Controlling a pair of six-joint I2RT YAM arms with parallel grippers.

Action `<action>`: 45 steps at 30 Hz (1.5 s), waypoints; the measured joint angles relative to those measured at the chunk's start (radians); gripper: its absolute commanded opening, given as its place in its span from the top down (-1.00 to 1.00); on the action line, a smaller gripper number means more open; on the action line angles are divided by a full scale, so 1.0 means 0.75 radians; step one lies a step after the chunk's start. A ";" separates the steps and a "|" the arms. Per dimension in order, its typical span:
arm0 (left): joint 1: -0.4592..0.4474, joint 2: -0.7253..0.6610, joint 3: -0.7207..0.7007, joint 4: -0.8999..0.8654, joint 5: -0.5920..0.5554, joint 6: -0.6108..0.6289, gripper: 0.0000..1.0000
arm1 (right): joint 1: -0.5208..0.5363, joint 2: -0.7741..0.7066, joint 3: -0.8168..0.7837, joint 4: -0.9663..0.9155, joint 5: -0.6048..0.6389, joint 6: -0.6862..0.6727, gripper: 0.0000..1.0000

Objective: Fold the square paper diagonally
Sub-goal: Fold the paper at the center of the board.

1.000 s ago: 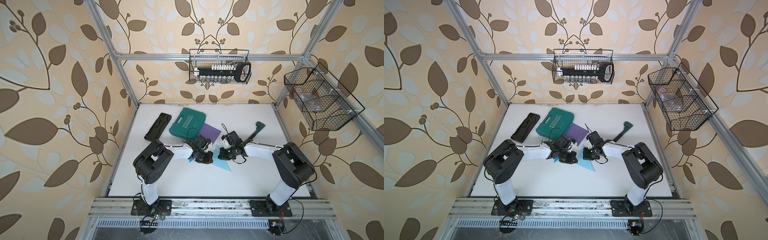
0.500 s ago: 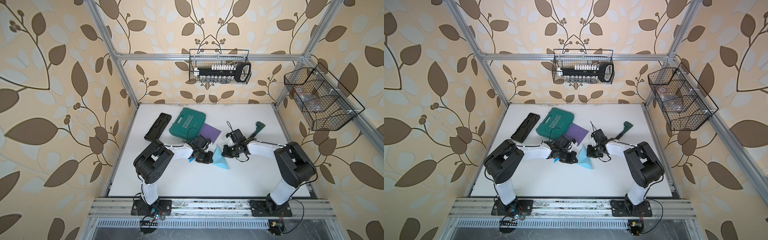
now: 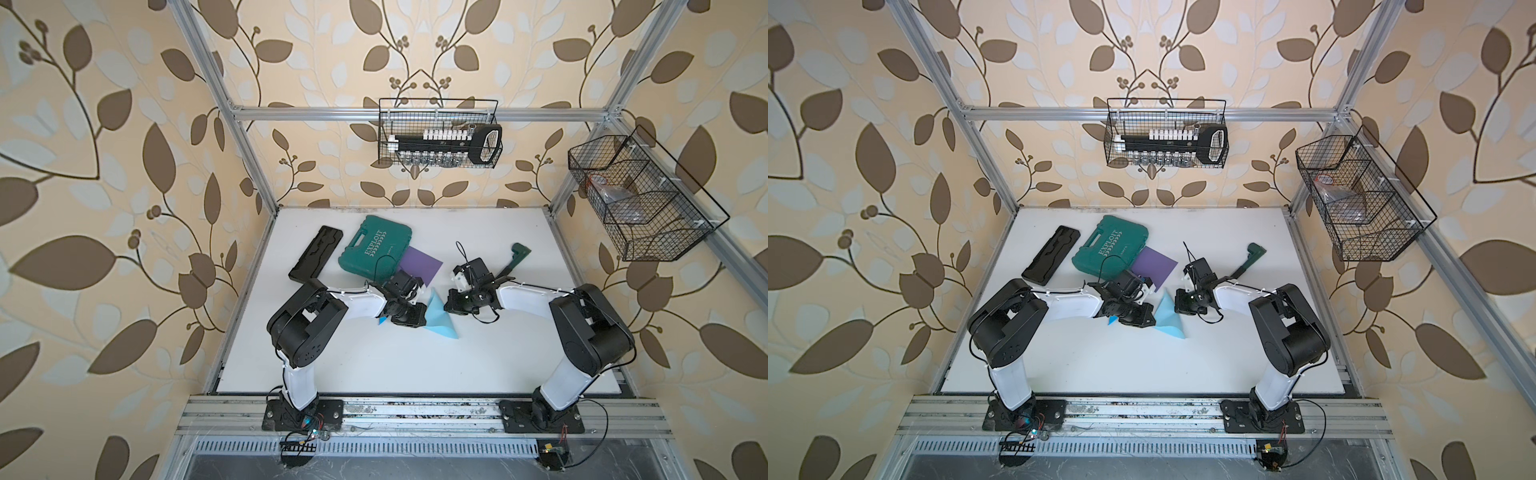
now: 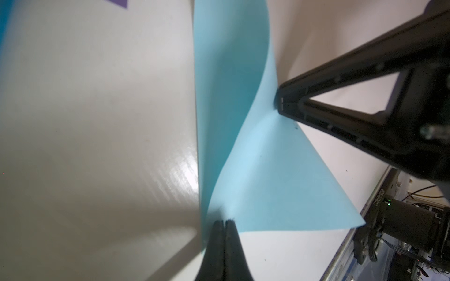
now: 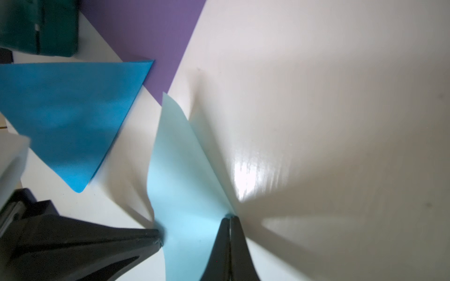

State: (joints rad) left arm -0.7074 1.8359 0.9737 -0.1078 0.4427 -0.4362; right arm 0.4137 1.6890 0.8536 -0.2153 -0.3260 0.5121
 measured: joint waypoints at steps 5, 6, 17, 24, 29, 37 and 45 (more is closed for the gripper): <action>0.000 0.000 0.002 -0.001 0.000 0.006 1.00 | 0.006 -0.115 -0.019 0.006 -0.035 0.006 1.00; 0.000 0.000 0.002 -0.001 0.000 0.008 1.00 | 0.010 -0.125 -0.019 0.010 -0.041 0.007 1.00; 0.000 0.000 0.002 -0.001 0.001 0.019 1.00 | 0.077 -0.005 -0.018 0.045 -0.086 0.038 1.00; 0.000 0.000 0.002 -0.001 0.001 0.020 1.00 | 0.076 0.052 -0.006 0.051 -0.079 0.070 1.00; 0.000 0.002 0.002 0.000 0.001 0.021 1.00 | 0.059 0.099 0.046 0.052 -0.070 0.090 1.00; 0.000 0.005 0.002 0.011 0.001 0.025 1.00 | 0.018 0.176 0.135 0.053 -0.076 0.101 1.00; 0.001 0.010 0.002 0.035 -0.002 0.034 1.00 | 0.006 0.235 0.200 0.058 -0.096 0.114 1.00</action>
State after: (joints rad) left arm -0.7071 1.8435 0.9749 -0.0814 0.4412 -0.4110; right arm 0.4183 1.8652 1.0039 -0.1715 -0.3977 0.5976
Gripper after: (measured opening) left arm 0.045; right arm 0.047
